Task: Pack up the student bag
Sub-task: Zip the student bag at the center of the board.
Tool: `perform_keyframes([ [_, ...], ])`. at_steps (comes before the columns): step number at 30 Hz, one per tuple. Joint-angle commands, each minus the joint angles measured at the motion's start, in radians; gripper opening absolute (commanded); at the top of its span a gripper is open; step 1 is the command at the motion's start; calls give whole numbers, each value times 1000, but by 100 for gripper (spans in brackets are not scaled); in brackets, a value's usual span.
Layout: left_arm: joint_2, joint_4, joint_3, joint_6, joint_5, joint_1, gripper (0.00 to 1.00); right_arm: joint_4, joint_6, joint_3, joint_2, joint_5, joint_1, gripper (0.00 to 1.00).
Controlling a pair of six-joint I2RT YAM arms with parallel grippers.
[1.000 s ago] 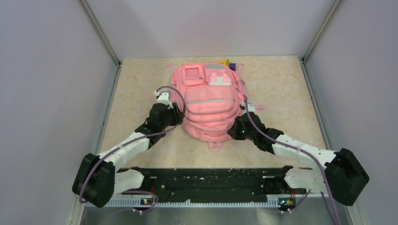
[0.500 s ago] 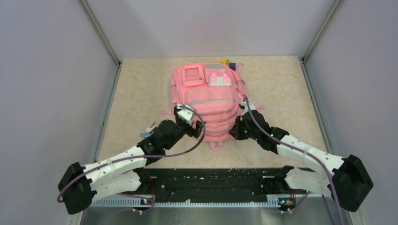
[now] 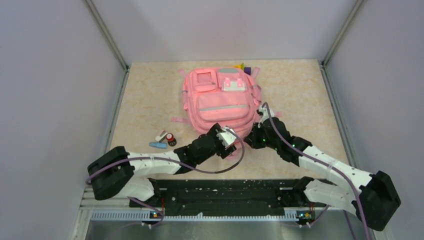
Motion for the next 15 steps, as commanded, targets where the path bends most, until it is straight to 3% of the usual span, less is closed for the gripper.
perform_keyframes([
  [1, 70, 107, 85, 46, -24, -4, 80, 21, 13, 2, -47, -72, -5, 0],
  [6, 142, 141, 112, 25, -44, -5, 69, 23, 12, -5, -54, -63, -4, 0],
  [10, 168, 148, 124, 13, -53, -6, 44, 25, 6, -7, -51, -43, -4, 0],
  [13, 162, 139, 120, 1, -62, -6, 15, 23, -2, -6, -50, 12, -4, 0],
  [15, 145, 125, 107, -5, -69, -8, 2, 5, -1, 5, -41, 74, -4, 0],
])
